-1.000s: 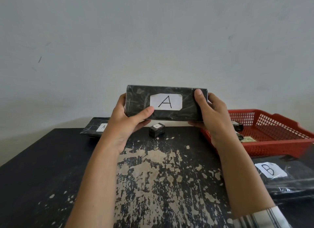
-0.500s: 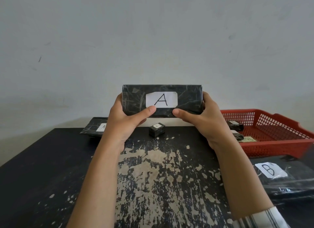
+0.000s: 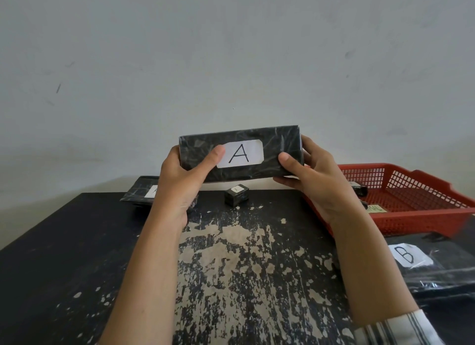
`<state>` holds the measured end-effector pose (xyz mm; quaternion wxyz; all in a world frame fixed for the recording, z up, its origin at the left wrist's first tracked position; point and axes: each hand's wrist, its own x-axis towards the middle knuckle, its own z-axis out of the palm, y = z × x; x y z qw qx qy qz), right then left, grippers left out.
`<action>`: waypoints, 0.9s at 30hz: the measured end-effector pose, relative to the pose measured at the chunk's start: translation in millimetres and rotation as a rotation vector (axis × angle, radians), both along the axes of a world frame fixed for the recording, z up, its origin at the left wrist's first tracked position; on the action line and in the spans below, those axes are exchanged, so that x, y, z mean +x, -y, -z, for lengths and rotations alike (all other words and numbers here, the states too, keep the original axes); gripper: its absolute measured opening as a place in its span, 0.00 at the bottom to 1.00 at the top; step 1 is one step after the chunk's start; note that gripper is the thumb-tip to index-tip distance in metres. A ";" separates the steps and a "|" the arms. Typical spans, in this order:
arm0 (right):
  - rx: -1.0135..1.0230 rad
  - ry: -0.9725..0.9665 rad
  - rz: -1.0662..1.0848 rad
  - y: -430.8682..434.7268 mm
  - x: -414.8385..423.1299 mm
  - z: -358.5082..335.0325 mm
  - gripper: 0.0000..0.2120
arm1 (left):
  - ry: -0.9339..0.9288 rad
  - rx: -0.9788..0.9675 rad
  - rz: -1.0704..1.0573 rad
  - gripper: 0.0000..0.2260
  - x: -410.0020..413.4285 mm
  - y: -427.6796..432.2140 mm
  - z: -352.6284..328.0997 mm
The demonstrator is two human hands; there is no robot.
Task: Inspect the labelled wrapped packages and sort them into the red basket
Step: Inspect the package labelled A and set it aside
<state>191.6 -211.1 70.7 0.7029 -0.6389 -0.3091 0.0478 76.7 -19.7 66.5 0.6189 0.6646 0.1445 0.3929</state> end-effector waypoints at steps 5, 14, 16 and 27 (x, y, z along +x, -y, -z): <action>-0.025 -0.009 -0.020 -2.7 -0.7 0.5 0.22 | 0.014 -0.038 -0.079 0.23 4.2 -2.7 3.3; -0.031 0.065 0.174 -3.1 1.3 3.1 0.13 | -0.005 0.119 -0.064 0.21 3.1 5.3 1.9; 0.007 0.079 0.144 -1.4 0.1 1.9 0.11 | -0.023 0.094 -0.027 0.26 1.6 5.9 -0.9; -0.077 0.084 0.047 -6.5 -14.0 -3.3 0.34 | 0.133 -0.155 0.075 0.08 2.7 8.0 -4.7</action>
